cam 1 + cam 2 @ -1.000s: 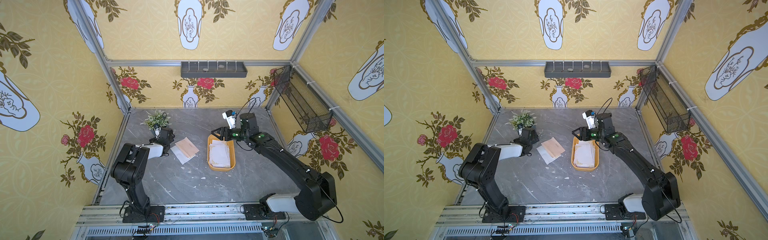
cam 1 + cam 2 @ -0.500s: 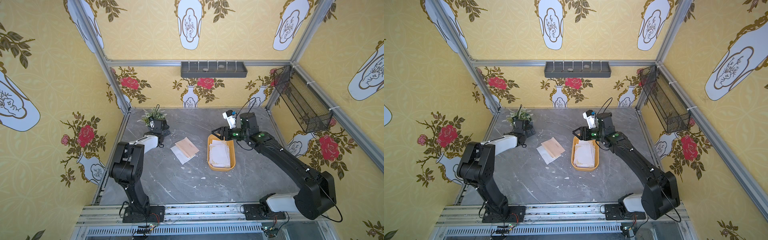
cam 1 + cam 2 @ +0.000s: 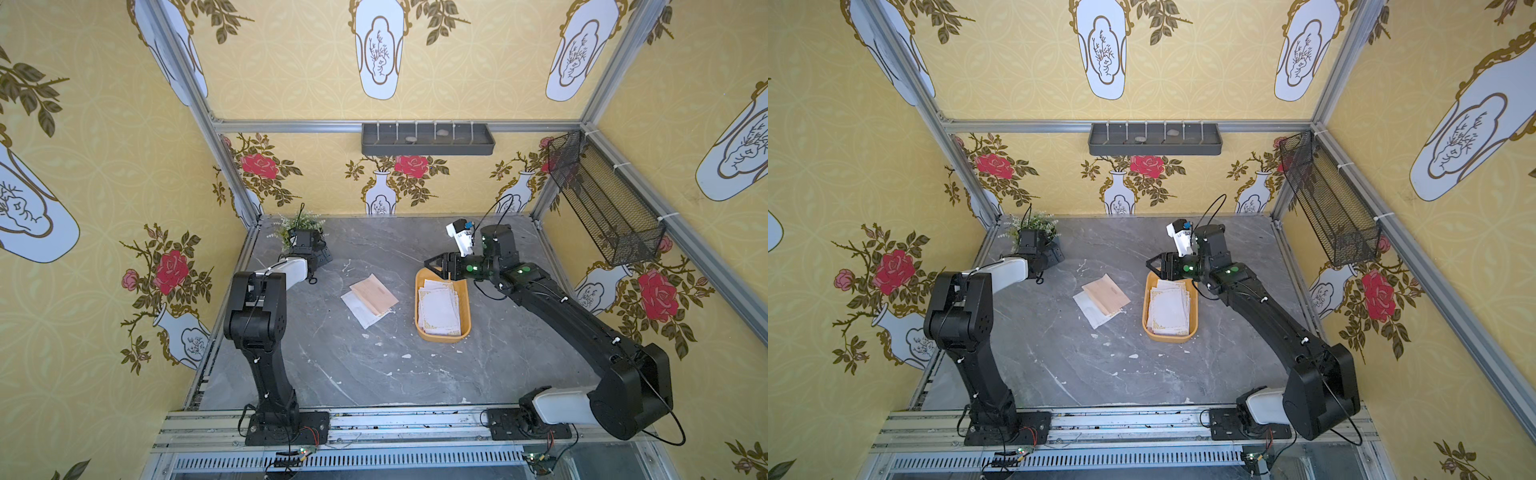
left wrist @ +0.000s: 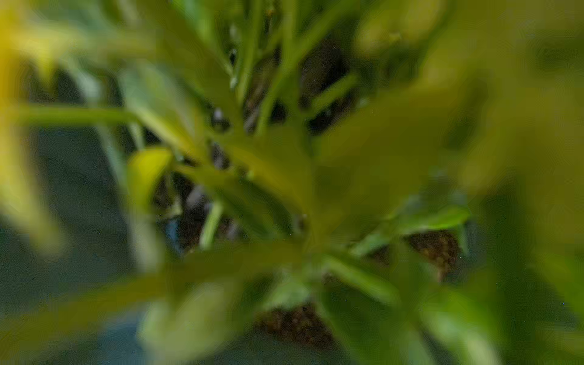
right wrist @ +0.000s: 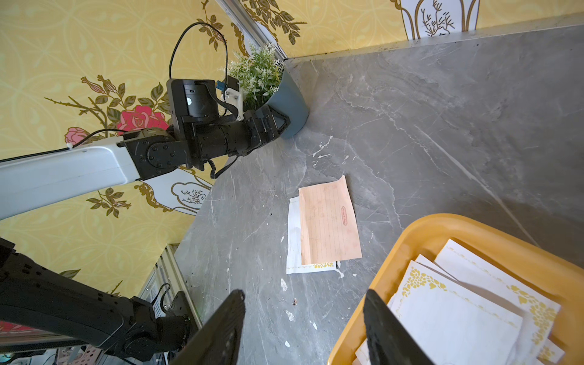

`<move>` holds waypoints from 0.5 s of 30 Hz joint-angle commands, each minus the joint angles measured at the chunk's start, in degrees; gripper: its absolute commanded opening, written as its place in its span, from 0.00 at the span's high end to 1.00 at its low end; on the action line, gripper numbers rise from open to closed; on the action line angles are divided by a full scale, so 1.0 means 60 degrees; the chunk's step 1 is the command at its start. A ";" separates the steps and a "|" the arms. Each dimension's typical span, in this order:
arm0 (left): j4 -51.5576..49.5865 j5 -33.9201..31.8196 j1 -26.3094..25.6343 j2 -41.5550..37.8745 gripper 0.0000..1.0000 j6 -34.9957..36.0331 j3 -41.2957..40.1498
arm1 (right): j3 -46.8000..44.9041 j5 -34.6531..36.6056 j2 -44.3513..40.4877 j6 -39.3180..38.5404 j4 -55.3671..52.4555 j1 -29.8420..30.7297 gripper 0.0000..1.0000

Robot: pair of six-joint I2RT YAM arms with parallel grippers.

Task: Take out the stationery paper from the storage box
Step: Move the distractor to the center of the board.

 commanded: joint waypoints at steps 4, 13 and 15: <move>-0.0104 0.0321 0.0075 -0.0262 0.00 0.0246 -0.0153 | 0.0052 -0.0009 0.0004 -0.0050 -0.0009 -0.0003 0.39; 0.0726 0.1500 -0.0391 -0.3869 0.05 0.0031 -0.3127 | 0.0268 0.0886 0.0192 -0.0229 -0.1000 -0.0002 0.39; 0.0803 0.1871 -0.0631 -0.4695 0.08 -0.0020 -0.3769 | 0.0372 0.1519 0.0367 -0.0333 -0.1538 0.0008 0.39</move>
